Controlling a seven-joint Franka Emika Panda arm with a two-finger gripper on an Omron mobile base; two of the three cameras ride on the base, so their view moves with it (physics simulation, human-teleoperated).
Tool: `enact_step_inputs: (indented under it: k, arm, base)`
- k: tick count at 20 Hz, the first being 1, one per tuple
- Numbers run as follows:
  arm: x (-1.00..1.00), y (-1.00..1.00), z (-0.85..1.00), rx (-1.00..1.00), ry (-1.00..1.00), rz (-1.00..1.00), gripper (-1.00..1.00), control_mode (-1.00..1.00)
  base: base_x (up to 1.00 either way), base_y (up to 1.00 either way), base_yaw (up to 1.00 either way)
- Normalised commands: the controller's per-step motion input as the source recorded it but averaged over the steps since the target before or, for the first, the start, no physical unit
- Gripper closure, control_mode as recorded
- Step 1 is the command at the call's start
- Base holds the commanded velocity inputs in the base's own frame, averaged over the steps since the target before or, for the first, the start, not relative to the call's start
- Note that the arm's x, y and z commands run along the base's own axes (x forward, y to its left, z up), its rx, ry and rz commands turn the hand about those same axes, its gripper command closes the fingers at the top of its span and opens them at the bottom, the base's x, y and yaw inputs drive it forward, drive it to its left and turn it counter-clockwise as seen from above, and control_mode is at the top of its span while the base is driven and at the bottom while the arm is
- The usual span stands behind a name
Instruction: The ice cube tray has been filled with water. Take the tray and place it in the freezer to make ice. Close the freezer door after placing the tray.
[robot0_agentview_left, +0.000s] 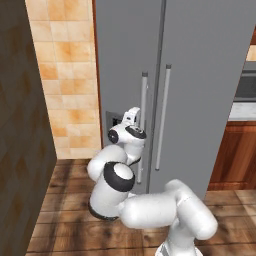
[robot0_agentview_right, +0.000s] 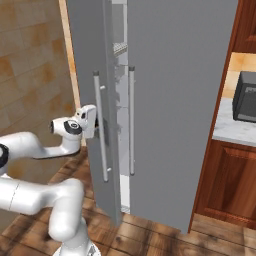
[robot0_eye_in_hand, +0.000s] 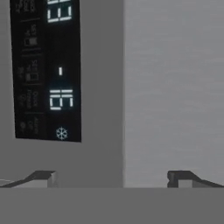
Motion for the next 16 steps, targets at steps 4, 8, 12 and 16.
enact_step_inputs:
  k: [4, 8, 12, 16]
  arm:
    - [0.52, -1.0, 0.34, 0.1, 0.09, 0.0, -1.0, -1.0]
    - [0.96, -0.97, 0.5, 0.1, 0.32, -0.07, -1.0, -1.0]
    - [1.0, -0.64, 0.35, 0.1, 0.46, -0.2, -1.0, -1.0]
    - [1.0, -0.22, 0.07, 0.05, 0.4, -0.26, -1.0, -1.0]
  base:
    - [0.0, 0.0, 0.0]
    - [0.0, 0.0, 0.0]
    - [0.0, 0.0, 0.0]
    - [0.0, 0.0, 0.0]
